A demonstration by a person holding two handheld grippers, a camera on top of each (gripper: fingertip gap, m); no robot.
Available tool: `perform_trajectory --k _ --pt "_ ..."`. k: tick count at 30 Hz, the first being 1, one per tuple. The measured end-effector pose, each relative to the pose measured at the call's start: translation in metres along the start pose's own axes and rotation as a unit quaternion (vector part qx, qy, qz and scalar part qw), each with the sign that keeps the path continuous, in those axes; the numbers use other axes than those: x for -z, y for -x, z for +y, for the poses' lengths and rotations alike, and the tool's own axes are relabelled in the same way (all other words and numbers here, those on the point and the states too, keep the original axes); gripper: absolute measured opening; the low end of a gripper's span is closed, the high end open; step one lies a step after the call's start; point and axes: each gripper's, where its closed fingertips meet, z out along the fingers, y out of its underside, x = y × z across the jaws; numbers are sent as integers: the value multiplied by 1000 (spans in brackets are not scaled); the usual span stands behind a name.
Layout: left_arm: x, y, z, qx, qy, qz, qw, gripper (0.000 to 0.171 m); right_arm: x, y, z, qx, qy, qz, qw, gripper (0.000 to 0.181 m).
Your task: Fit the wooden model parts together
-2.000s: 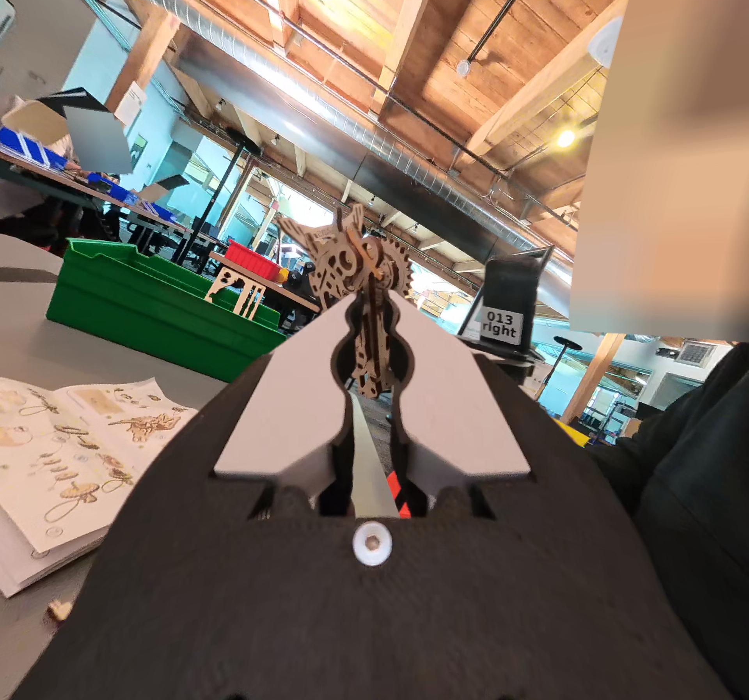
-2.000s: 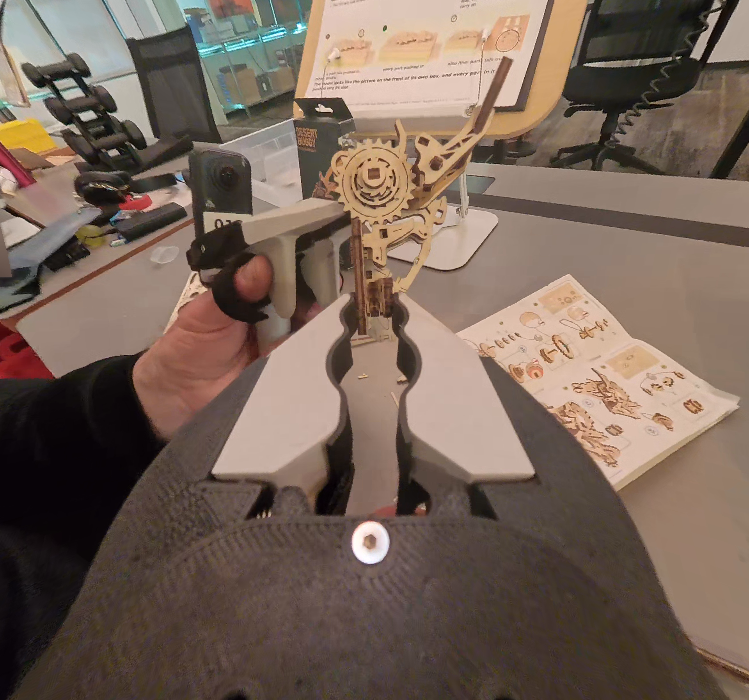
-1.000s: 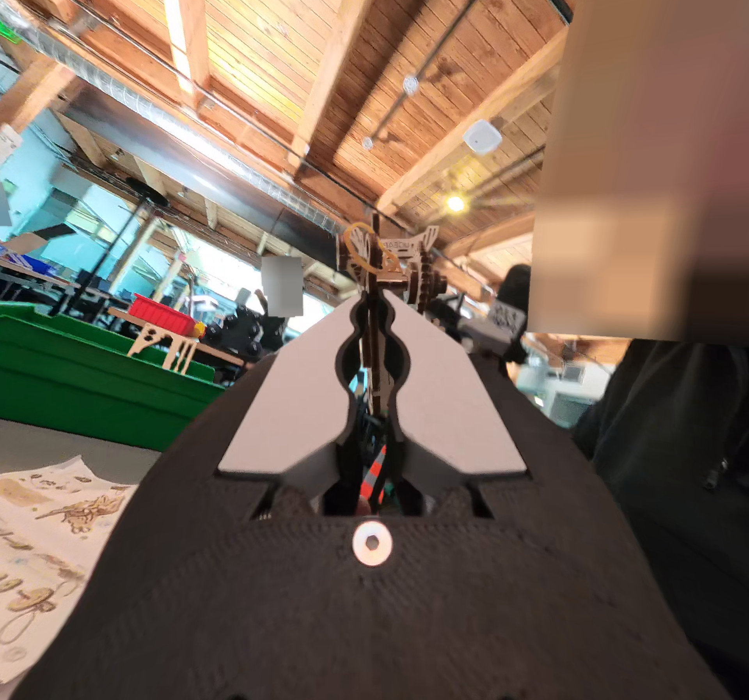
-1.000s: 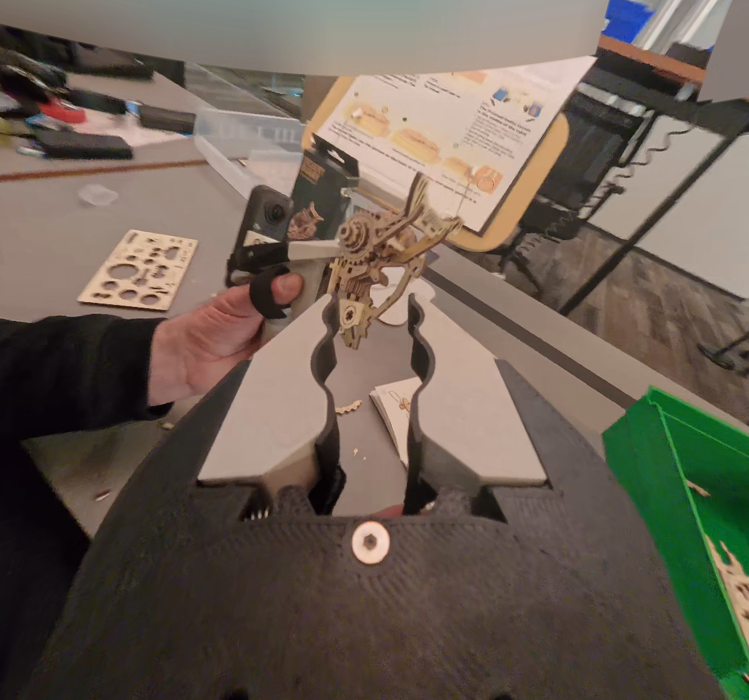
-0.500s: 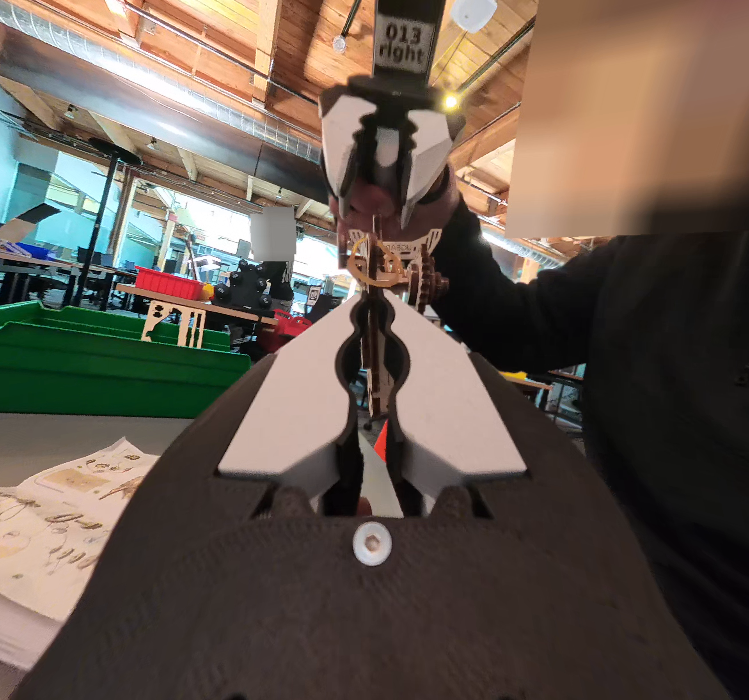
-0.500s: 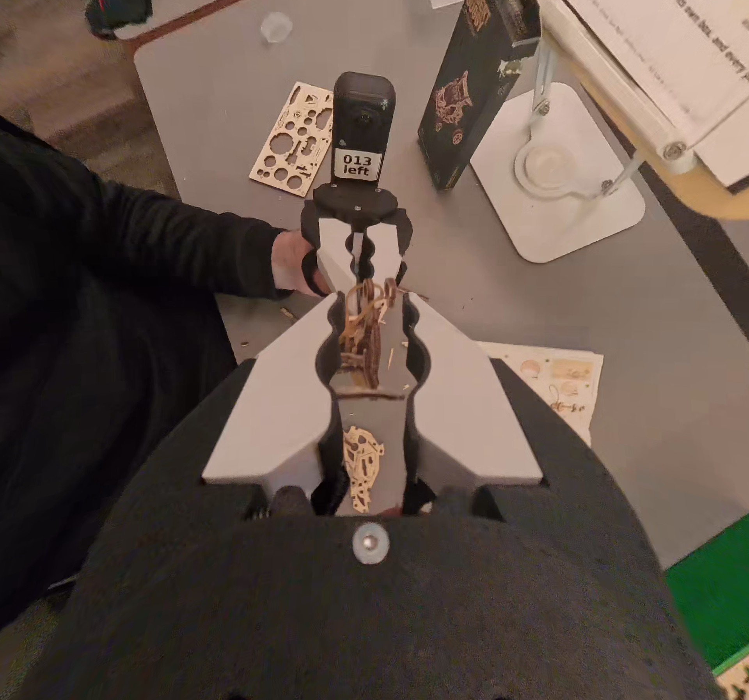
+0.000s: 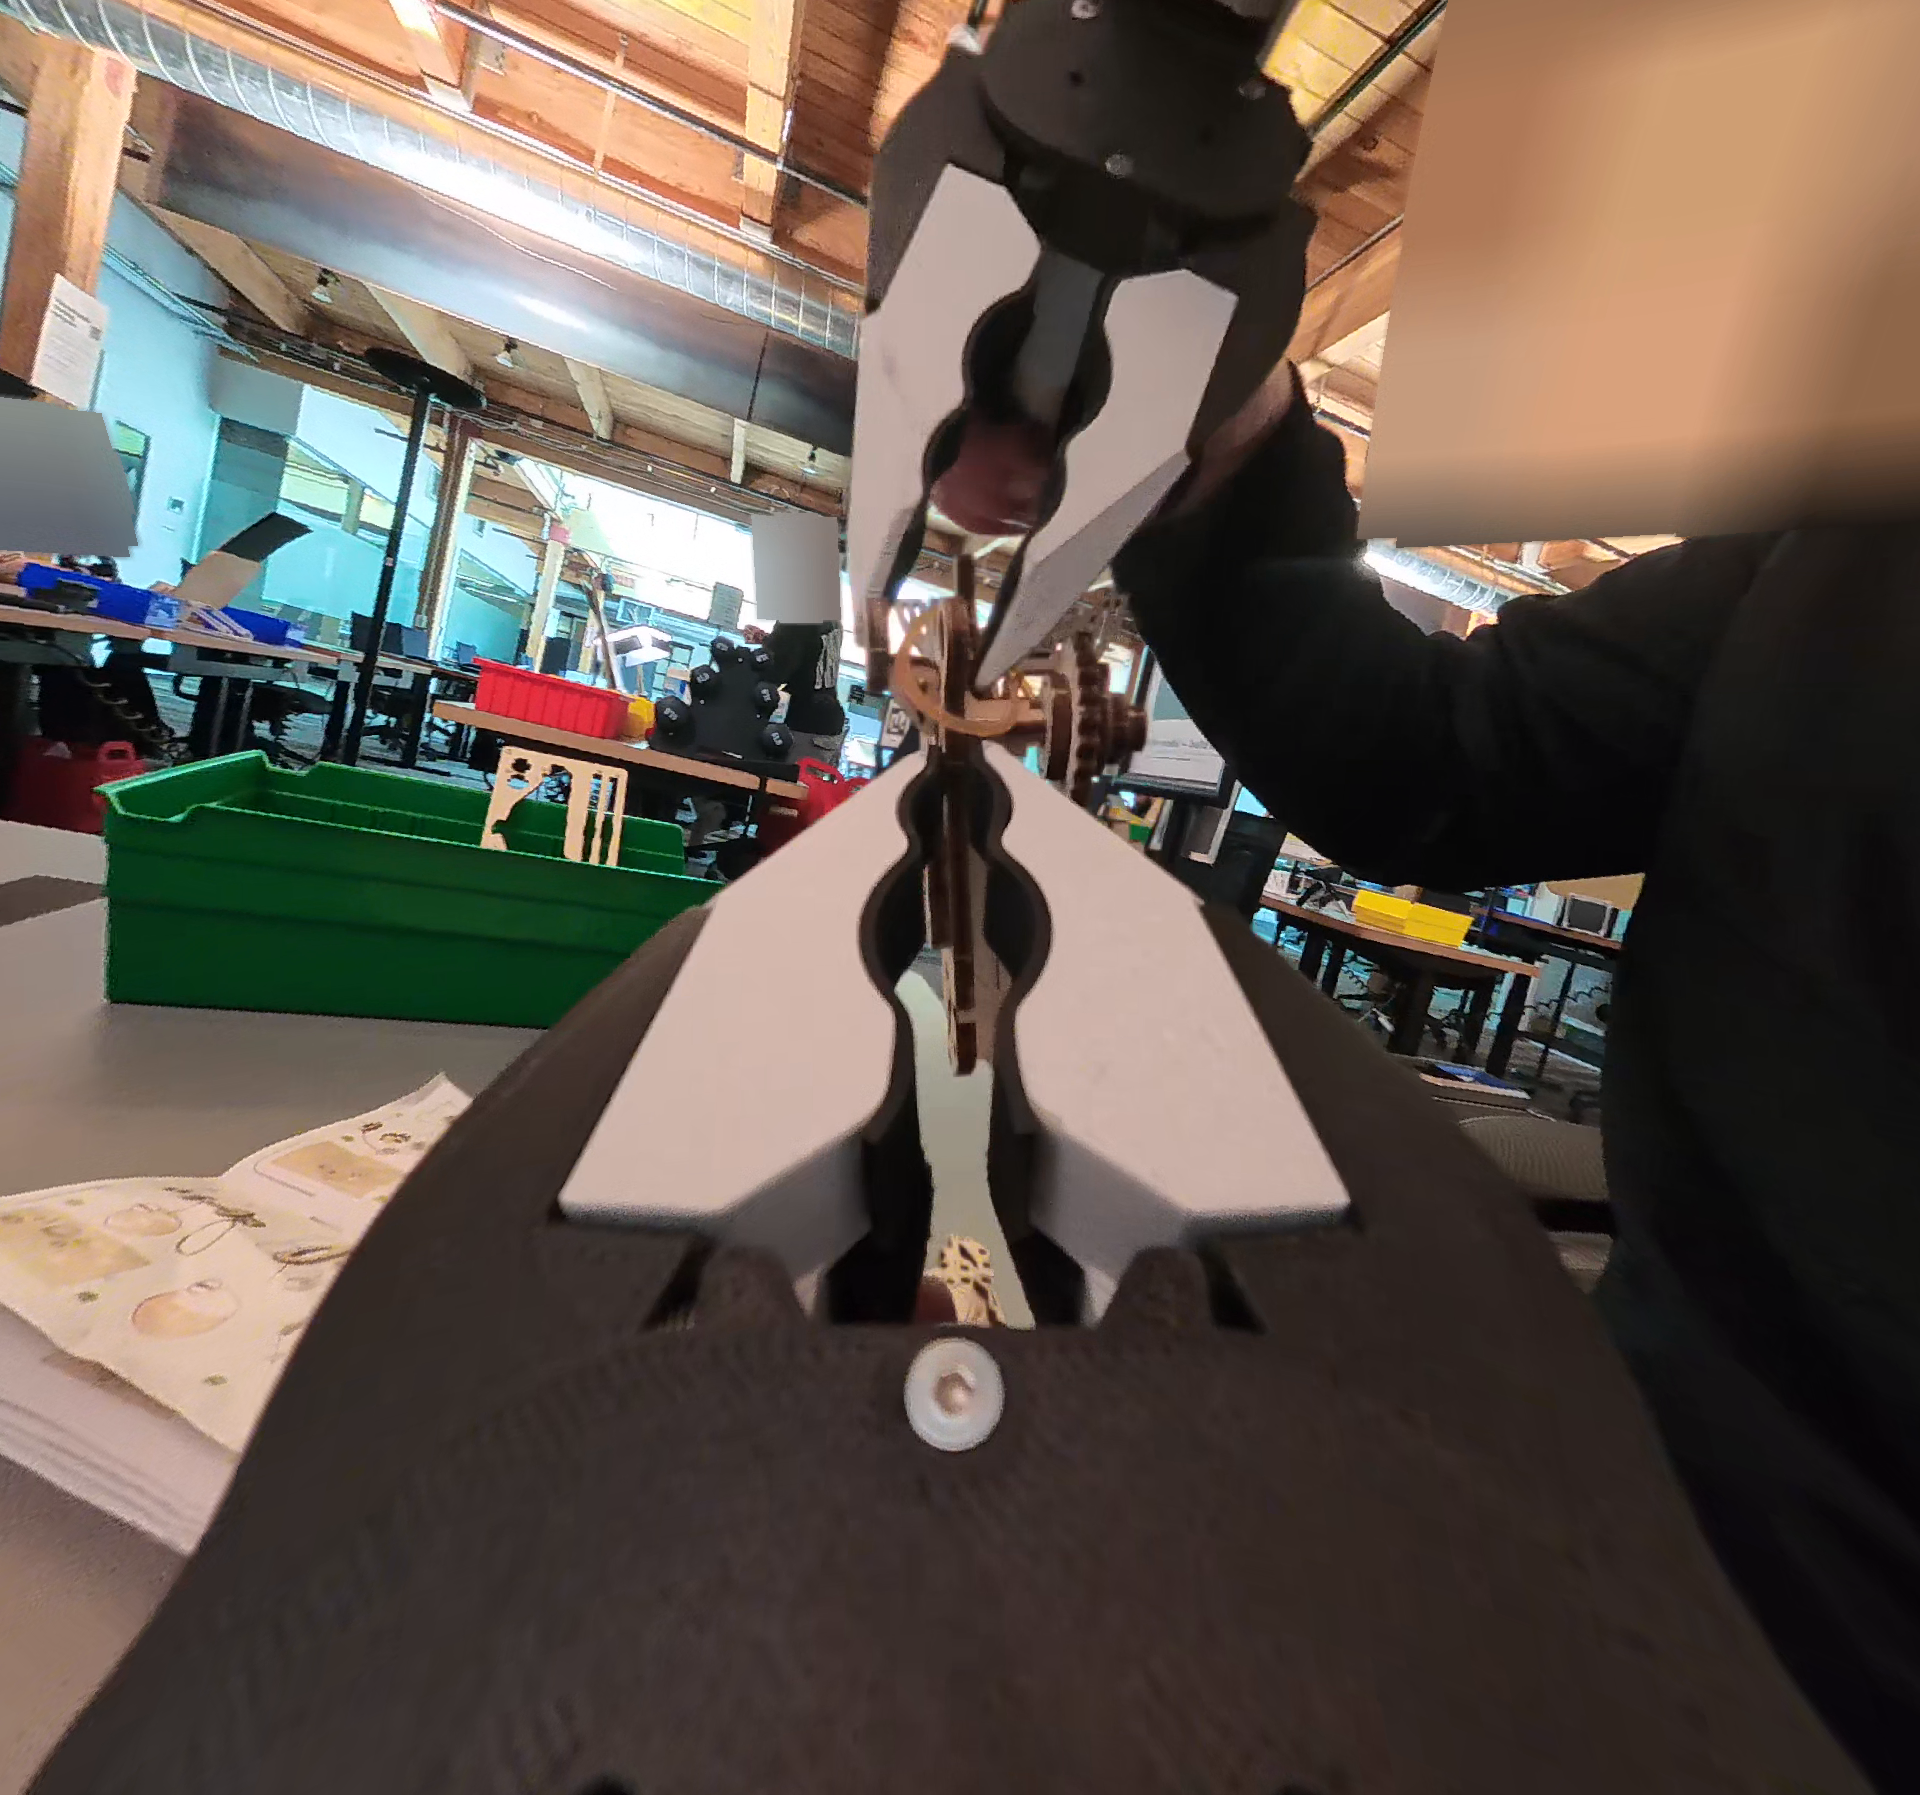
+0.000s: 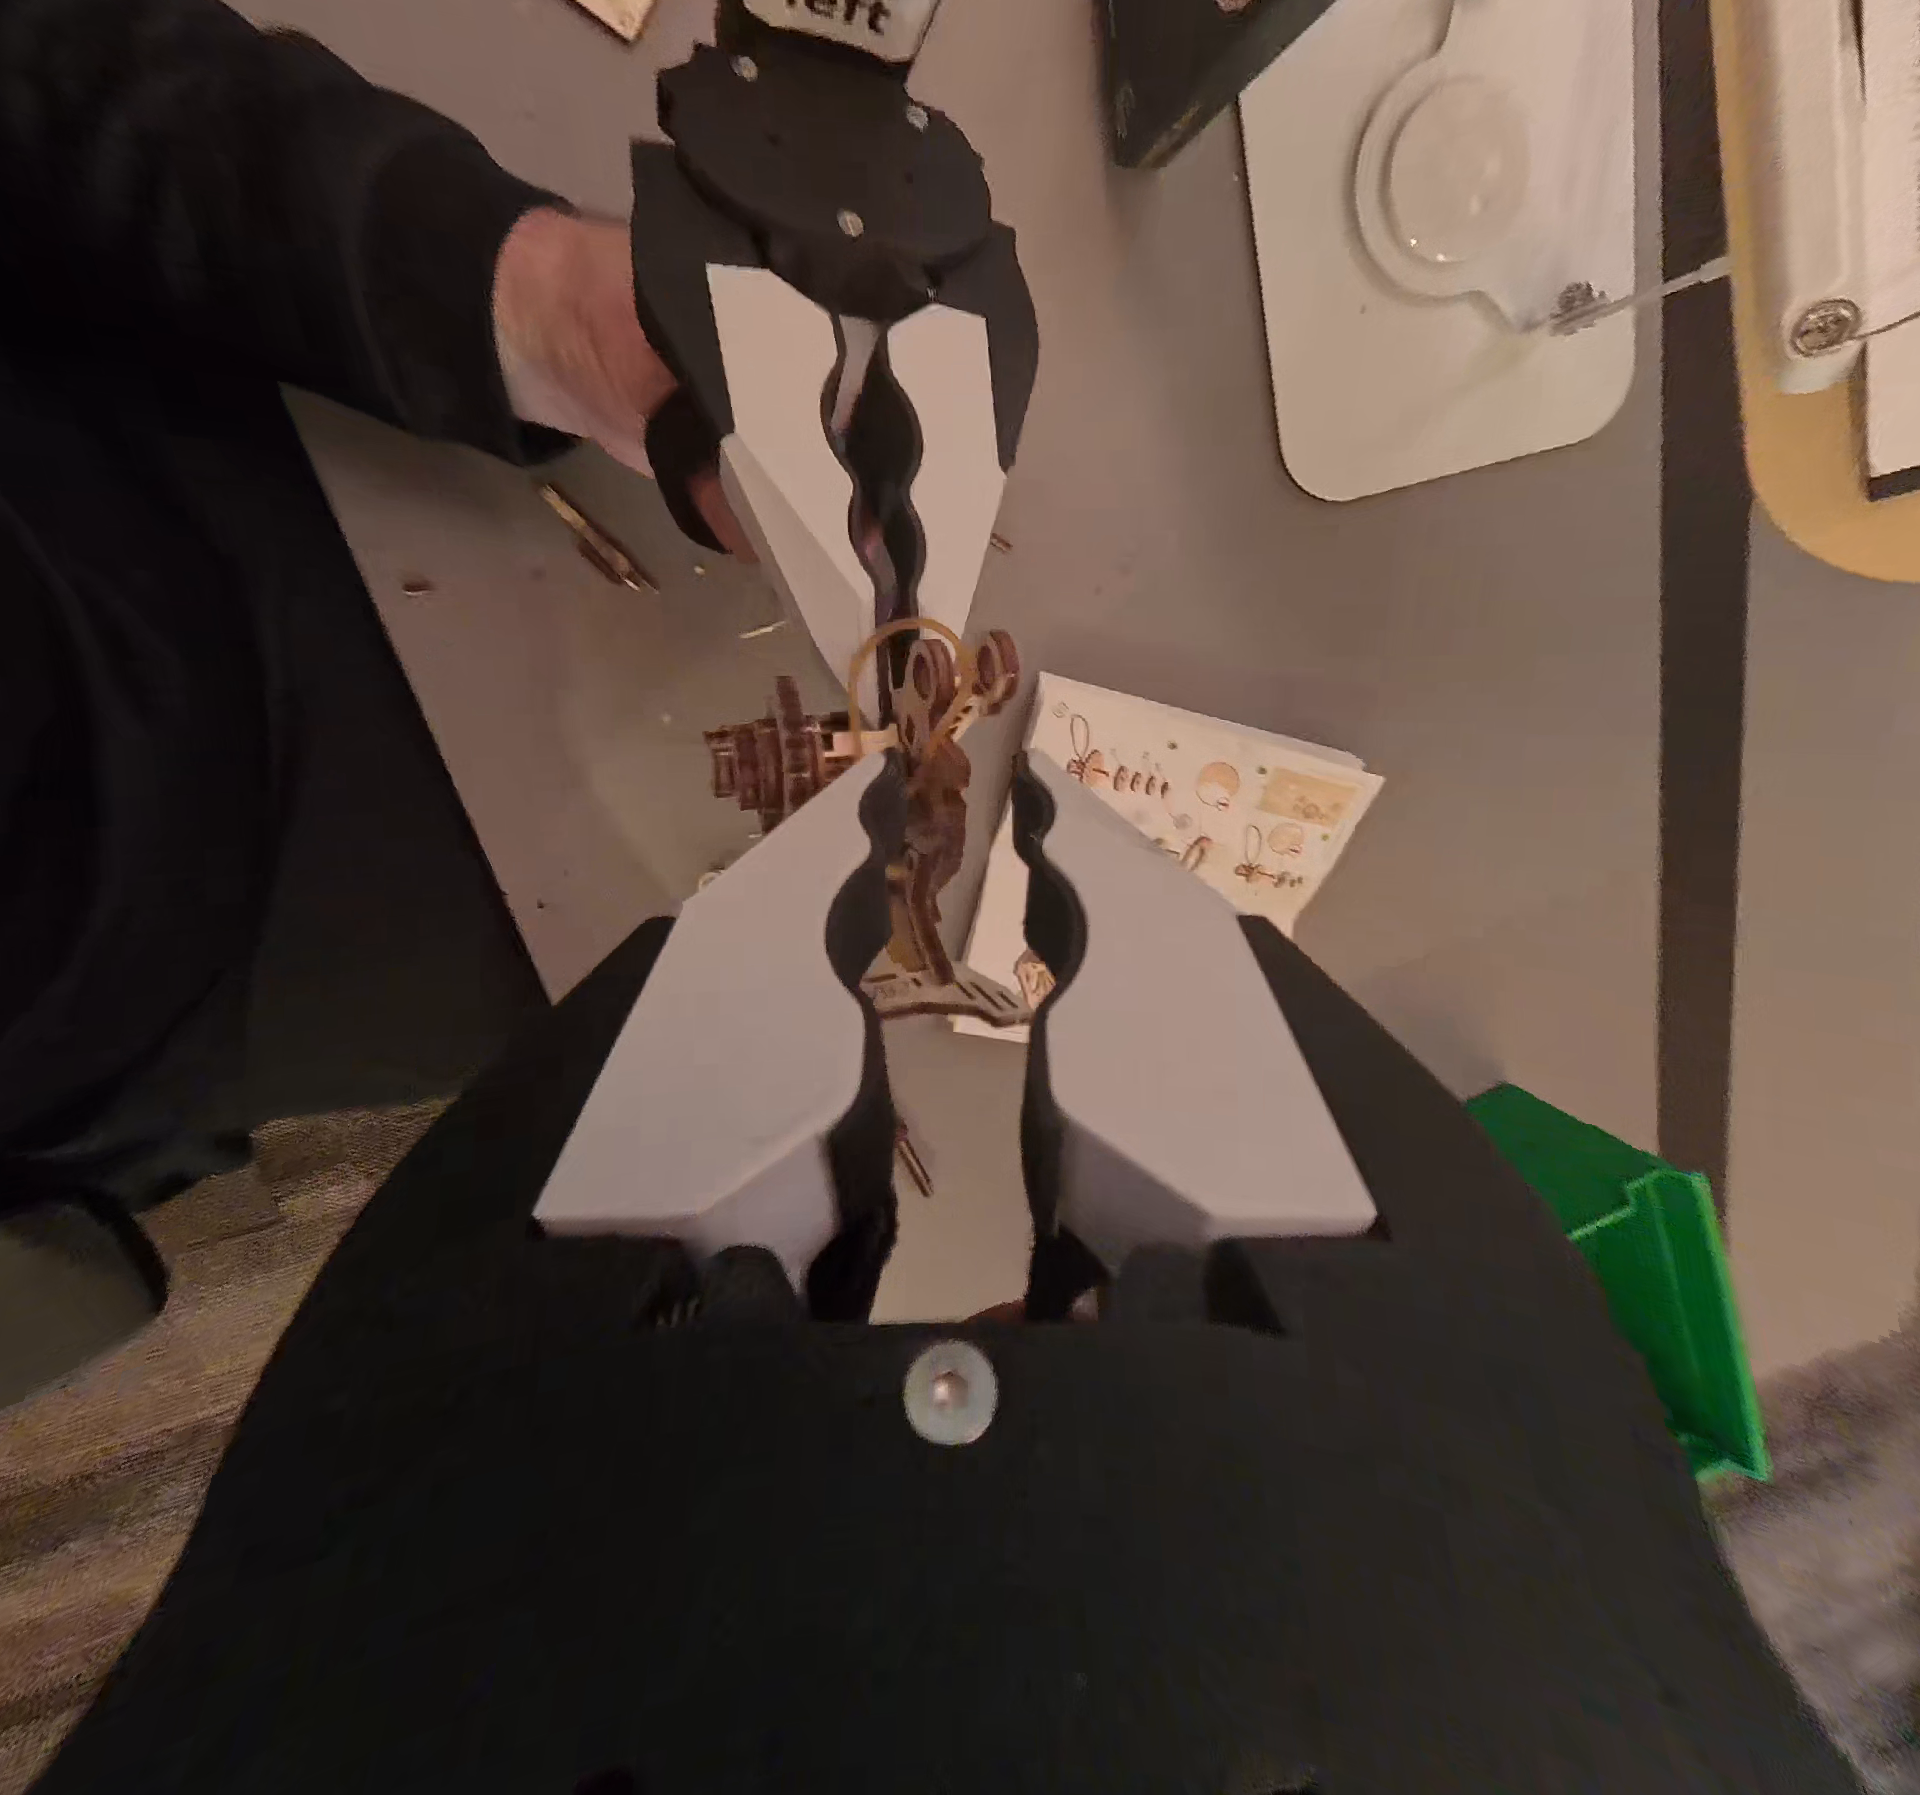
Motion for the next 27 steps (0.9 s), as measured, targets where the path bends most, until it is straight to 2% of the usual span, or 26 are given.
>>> perform_trajectory --k 8,19,22,24,27 --pt "1 3 -1 -17 5 -18 1000 1 0 0 -1 7 -6 11 1000 5" --pt "3 3 -5 -16 -5 -20 1000 1 3 0 -10 -83 -97 -70 989 3" --pt "5 4 -7 -6 -13 -17 1000 1 5 -2 -15 -27 -114 -23 993 3" --pt "4 7 -2 -6 -1 -27 1000 1 3 -5 -10 -5 -88 9 996 3" --pt "4 7 -4 -1 -9 -23 1000 1 3 -5 -12 1 -87 12 996 3"
